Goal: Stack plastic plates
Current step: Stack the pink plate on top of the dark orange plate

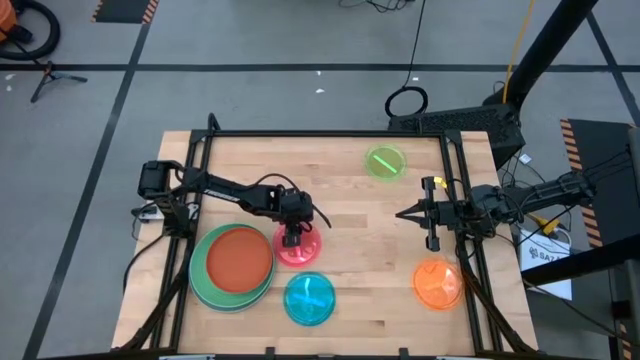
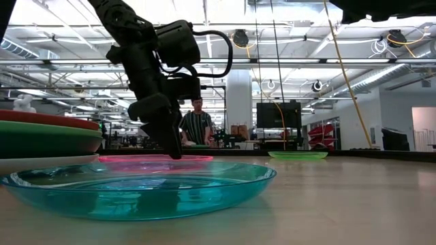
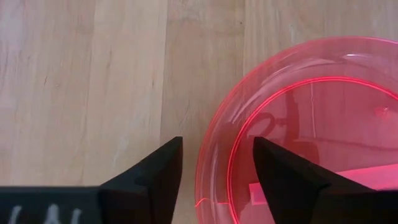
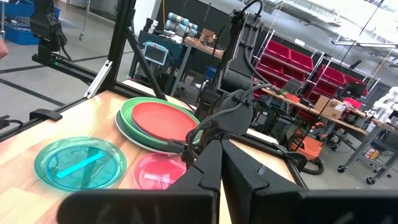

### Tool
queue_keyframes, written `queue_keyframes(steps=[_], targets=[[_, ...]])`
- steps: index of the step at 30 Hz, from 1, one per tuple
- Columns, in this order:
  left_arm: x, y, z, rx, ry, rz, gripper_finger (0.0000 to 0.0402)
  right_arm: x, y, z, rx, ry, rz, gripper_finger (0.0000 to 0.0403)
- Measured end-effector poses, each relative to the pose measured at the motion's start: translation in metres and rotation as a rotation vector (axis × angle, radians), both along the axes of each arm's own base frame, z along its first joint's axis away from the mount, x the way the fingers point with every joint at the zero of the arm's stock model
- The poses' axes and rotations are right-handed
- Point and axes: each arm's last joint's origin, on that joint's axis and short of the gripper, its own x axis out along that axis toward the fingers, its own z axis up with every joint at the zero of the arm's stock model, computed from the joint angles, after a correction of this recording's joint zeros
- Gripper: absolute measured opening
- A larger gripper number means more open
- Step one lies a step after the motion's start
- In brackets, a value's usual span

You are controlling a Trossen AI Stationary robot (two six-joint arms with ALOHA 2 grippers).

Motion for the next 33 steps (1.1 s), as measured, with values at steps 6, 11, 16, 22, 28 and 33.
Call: queue_keyframes(steps=[6, 11, 16, 22, 28, 33], targets=[[0.0, 0.0, 0.0, 0.001, 0.0, -0.003, 0.0132, 0.0, 0.0, 0.0, 0.0, 0.0, 0.0, 0.0004], [0.0, 0.0, 0.0, 0.002, 0.0, -0.002, 0.0091, 0.0, 0.0, 0.0, 0.0, 0.0, 0.0, 0.0004], [-0.0001, 0.0013, 0.0001, 0.04, 0.002, 0.019, 0.006, 0.0, 0.0, 0.0, 0.0, 0.0, 0.0, 0.0004], [0.0001, 0.0015, 0.0004, 0.046, 0.0, 0.025, 0.0024, 0.0, 0.0, 0.0, -0.001, 0.0, 0.0, 0.0004], [0.0003, 0.0017, 0.0008, 0.038, -0.006, 0.051, 0.0005, 0.0, 0.0, 0.0001, -0.001, -0.001, 0.0, 0.0004], [0.0002, 0.0021, 0.0008, 0.041, -0.007, 0.078, 0.0005, -0.0001, 0.0, 0.0001, -0.001, -0.001, 0.0, 0.0004]])
